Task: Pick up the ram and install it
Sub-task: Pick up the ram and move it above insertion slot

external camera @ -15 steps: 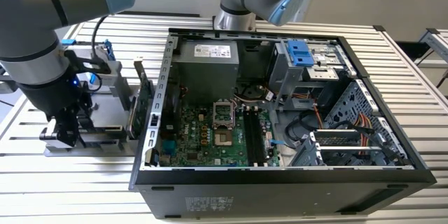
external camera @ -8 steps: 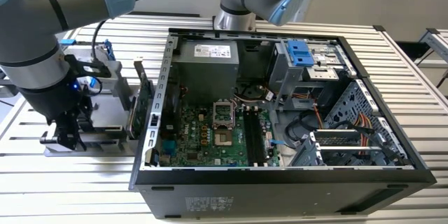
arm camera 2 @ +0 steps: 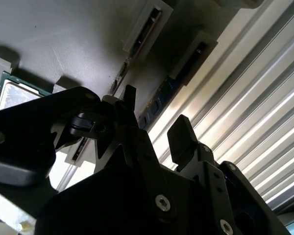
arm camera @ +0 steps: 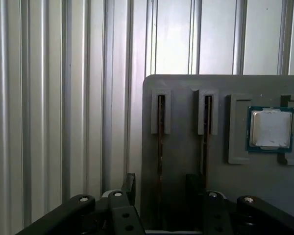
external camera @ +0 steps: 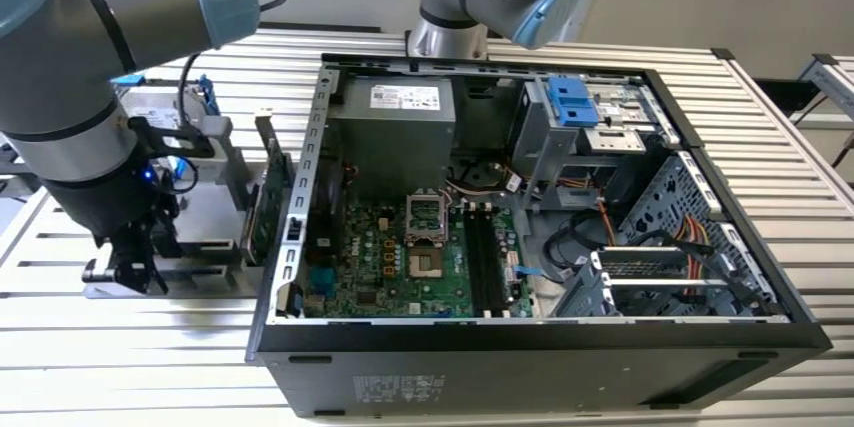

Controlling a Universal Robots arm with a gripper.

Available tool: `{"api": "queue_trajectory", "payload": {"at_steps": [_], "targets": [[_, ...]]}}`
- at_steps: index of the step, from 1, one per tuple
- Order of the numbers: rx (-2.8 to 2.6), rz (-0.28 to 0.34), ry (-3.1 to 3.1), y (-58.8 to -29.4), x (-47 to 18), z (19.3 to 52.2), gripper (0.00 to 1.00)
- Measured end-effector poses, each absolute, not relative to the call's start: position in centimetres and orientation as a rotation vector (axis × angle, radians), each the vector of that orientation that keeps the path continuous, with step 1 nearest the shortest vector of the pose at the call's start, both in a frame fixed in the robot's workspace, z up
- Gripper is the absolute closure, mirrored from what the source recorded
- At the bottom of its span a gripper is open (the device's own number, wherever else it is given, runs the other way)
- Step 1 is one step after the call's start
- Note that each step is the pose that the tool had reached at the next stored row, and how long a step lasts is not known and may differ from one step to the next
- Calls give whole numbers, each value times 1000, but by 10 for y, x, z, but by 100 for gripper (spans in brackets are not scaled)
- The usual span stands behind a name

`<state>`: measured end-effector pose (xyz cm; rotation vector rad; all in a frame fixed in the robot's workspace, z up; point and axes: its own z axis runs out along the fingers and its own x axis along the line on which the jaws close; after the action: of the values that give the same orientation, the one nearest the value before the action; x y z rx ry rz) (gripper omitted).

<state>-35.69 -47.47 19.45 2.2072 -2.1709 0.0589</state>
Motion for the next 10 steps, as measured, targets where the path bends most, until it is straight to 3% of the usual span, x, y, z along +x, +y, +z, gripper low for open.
{"api": "queue_trajectory", "payload": {"at_steps": [10], "targets": [[2211, 49, -2177, -477, -357, 188, 0]]}}
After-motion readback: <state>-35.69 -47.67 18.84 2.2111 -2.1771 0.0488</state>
